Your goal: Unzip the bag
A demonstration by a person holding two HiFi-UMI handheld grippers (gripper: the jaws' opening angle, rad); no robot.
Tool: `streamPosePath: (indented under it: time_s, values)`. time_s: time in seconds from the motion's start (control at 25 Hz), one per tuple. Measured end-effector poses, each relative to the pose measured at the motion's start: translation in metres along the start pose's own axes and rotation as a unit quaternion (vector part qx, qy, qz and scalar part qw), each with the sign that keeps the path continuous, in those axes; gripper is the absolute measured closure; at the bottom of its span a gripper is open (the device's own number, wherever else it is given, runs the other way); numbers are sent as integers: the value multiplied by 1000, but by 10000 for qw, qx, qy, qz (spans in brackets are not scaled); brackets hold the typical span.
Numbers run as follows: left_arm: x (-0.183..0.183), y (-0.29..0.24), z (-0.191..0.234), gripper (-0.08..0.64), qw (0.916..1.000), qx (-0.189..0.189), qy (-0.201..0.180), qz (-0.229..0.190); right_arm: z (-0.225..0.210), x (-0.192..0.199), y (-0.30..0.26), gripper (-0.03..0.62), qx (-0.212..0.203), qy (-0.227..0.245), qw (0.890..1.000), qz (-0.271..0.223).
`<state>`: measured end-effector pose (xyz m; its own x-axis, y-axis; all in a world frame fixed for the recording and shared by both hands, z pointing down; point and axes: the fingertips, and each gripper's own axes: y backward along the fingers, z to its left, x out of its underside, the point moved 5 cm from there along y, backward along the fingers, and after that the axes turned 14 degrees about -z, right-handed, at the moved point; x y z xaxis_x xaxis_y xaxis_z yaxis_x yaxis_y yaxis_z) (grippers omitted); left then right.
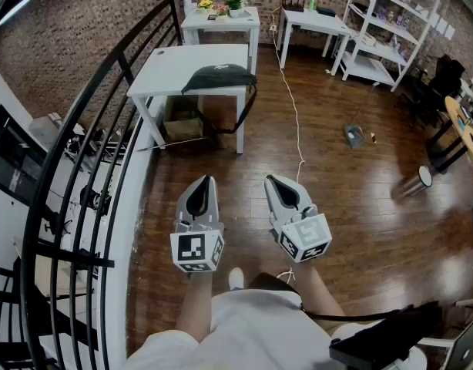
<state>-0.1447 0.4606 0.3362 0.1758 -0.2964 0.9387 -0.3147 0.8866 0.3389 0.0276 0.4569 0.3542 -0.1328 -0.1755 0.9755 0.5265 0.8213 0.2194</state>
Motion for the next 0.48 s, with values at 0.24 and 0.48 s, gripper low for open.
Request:
streamPosePath:
  time_s: [0.24, 0.48]
  values:
    - [45, -47, 18, 543, 9993, 25, 171, 331, -39, 29, -44, 600, 36, -112, 9997, 200]
    - [77, -138, 27, 543, 9993, 54, -6, 360, -114, 47, -111, 600, 2, -216, 9997, 59]
